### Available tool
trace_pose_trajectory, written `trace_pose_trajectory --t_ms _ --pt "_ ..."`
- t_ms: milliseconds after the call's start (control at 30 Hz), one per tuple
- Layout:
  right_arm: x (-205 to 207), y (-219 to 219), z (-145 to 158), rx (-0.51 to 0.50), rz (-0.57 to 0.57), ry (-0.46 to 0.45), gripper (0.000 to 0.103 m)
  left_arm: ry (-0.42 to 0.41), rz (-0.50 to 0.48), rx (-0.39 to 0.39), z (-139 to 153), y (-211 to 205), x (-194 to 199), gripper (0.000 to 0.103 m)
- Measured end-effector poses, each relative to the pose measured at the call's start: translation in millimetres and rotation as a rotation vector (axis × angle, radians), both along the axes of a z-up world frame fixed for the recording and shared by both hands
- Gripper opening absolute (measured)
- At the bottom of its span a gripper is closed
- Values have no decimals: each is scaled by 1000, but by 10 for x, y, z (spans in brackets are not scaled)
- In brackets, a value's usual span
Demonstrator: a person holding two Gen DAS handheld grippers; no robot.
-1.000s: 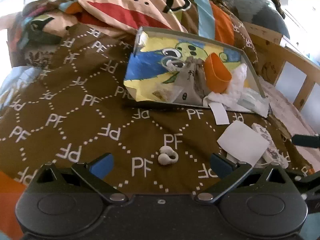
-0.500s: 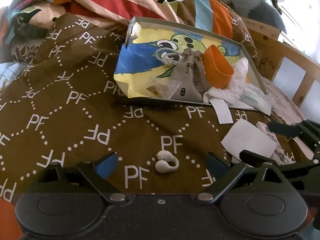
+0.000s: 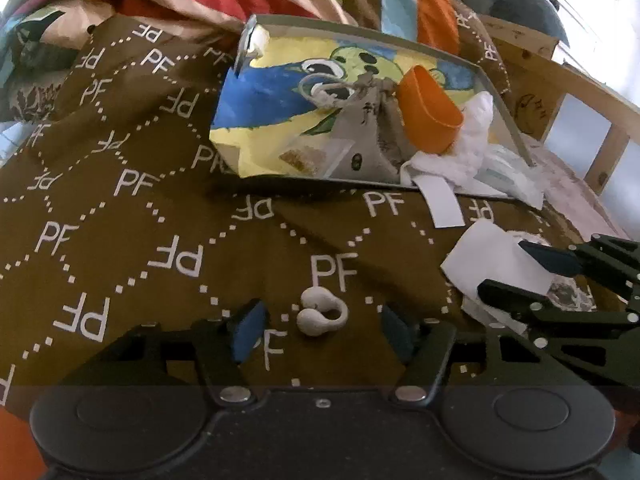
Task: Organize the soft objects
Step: 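Lower the right gripper onto the white tissue while the left lowers onto the white clip, then grasp and lift the white tissue with the right gripper while the left grasps the white clip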
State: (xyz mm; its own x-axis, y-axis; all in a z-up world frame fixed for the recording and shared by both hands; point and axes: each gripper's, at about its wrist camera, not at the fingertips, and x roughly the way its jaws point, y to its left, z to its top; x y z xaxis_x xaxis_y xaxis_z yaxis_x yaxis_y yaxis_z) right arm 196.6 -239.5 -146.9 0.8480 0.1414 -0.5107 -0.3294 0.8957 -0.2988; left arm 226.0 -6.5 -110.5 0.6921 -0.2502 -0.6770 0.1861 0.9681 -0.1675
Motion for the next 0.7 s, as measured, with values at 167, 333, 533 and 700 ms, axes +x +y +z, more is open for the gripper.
trace_pose_trajectory --t_ms 167,333,533,700 --pt "5 5 2 3 10 17 26 1 5 15 -11 0 7 55" --pt "-2 -26 2 27 18 38 12 9 13 3 -14 13 5 37" --pt "-18 -33 9 55 38 46 4 10 16 -18 -19 13 -33 29" --pt "-60 -39 66 73 56 14 4 -11 34 -12 7 4 -96 28"
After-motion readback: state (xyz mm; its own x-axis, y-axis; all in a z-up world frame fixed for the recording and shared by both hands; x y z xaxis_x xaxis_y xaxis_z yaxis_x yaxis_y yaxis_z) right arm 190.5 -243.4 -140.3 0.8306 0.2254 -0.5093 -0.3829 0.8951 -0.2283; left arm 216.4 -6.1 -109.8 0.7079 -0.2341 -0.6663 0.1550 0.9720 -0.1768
